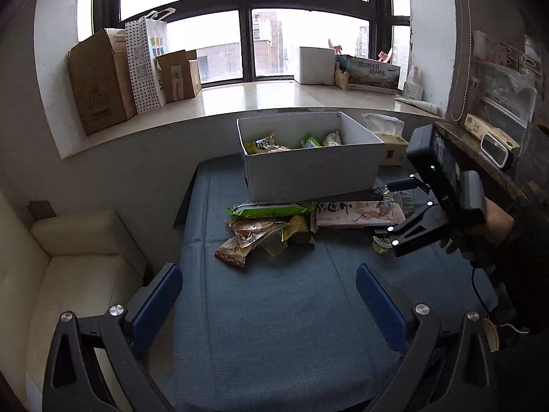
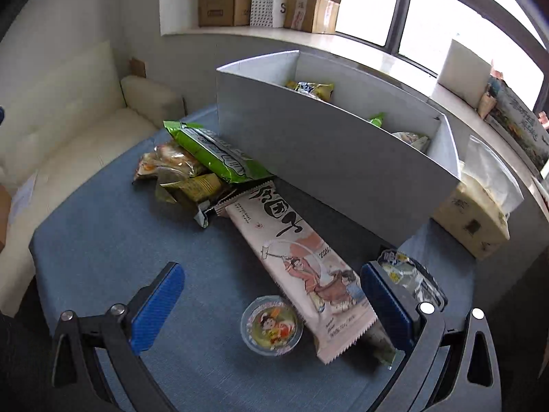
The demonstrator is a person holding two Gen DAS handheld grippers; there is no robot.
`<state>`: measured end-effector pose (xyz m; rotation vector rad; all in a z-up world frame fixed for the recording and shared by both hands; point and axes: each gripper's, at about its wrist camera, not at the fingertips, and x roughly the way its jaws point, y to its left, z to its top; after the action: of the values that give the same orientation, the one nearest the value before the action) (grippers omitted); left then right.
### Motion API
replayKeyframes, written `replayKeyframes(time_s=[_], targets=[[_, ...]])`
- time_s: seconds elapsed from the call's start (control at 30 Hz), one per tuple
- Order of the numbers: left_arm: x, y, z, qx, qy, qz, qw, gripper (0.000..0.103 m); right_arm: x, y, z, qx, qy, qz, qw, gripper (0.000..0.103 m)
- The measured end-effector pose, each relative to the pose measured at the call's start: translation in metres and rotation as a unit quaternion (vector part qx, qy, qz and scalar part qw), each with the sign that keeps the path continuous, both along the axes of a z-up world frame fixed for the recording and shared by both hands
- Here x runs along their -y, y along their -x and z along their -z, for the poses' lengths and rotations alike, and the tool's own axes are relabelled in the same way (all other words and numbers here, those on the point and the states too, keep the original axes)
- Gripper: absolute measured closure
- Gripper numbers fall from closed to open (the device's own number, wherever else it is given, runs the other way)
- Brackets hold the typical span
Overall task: Organize snacks
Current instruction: 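Grasp the pink rice-cake pack with the right tool, then grasp the clear jelly cup with the left tool while the right tool holds the pink pack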
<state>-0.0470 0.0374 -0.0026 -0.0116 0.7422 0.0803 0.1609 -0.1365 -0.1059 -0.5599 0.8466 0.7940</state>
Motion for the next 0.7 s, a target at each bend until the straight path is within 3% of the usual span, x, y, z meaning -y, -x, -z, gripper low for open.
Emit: replayKeyframes(time_s=[0.23, 0.33, 0.37, 0.4, 0.47, 0.53, 0.7], targets=[[-0.01, 0.007, 0.019, -0.025, 0.014, -0.013, 0.9995, 0.0, -0.044, -0.036, 0.048, -0.027, 0.105, -0.069, 0.992, 0.0], [-0.017, 0.006, 0.027, -0.034, 0.024, -0.017, 0.999, 0.0, -0.047, -0.046, 0.063, -0.053, 0.136, -0.06, 0.987, 0.001], [-0.018, 0.004, 0.031, -0.038, 0.027, -0.016, 0.9988, 0.0, -0.046, -0.049, 0.066, -0.078, 0.128, -0.054, 0.987, 0.012], [-0.018, 0.002, 0.034, -0.043, 0.026, -0.015, 0.9986, 0.0, -0.044, -0.051, 0.065, -0.091, 0.115, -0.05, 0.988, 0.015], [-0.016, -0.003, 0.038, -0.052, 0.023, -0.012, 0.9983, 0.0, -0.039, -0.053, 0.063, -0.103, 0.099, -0.043, 0.989, 0.038], [-0.014, -0.007, 0.044, -0.058, 0.025, -0.007, 0.998, 0.0, -0.036, -0.053, 0.06, -0.105, 0.095, -0.044, 0.989, 0.044], [-0.008, -0.021, 0.057, -0.073, 0.021, 0.0, 0.9971, 0.0, -0.022, -0.046, 0.048, -0.095, 0.073, -0.047, 0.992, 0.045]])
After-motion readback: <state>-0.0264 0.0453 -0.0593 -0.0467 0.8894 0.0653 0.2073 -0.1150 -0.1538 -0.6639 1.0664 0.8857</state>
